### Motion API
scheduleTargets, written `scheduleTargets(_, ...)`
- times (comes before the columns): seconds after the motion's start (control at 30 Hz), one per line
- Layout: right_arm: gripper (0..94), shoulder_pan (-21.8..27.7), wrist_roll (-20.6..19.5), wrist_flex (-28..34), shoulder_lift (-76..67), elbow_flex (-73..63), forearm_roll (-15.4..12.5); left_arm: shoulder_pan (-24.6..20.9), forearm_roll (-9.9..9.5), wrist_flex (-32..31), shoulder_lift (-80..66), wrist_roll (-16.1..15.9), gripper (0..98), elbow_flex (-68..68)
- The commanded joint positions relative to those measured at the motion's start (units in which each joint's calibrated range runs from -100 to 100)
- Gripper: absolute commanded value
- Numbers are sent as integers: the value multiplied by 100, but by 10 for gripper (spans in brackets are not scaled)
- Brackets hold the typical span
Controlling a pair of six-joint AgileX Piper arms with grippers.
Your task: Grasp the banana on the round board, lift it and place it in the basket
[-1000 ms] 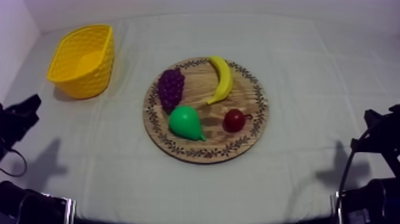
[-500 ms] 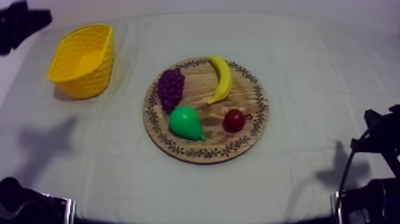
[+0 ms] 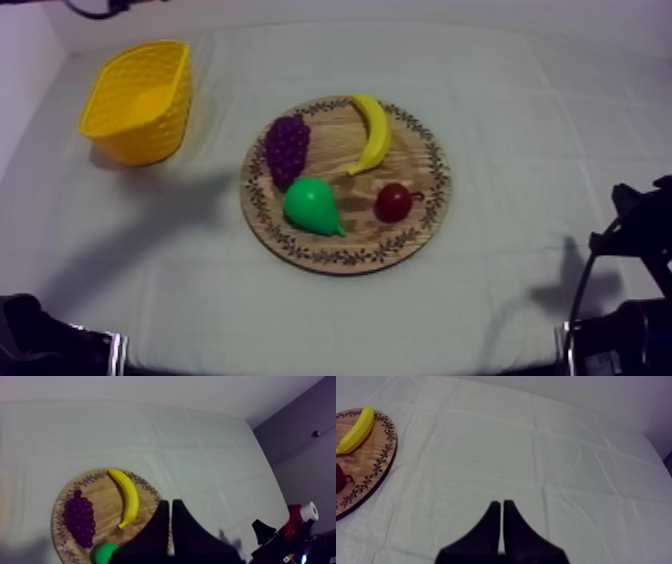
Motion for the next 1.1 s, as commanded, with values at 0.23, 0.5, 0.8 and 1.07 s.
scheduleTargets(0.23, 3, 0, 4, 7, -2, -3, 1, 246, 132, 22, 1186, 153, 15, -314)
scheduleTargets(0.5, 3, 0, 4, 7, -2, -3, 1, 270, 585, -1116, 1782, -165, 19, 436)
scheduleTargets(0.8, 3, 0, 4, 7, -2, -3, 1, 244, 884, -1215, 2190, -385, 41, 727)
scheduleTargets(1.07, 3, 0, 4, 7, -2, -3, 1, 345, 888, -1184, 2361, -100, 239, 787)
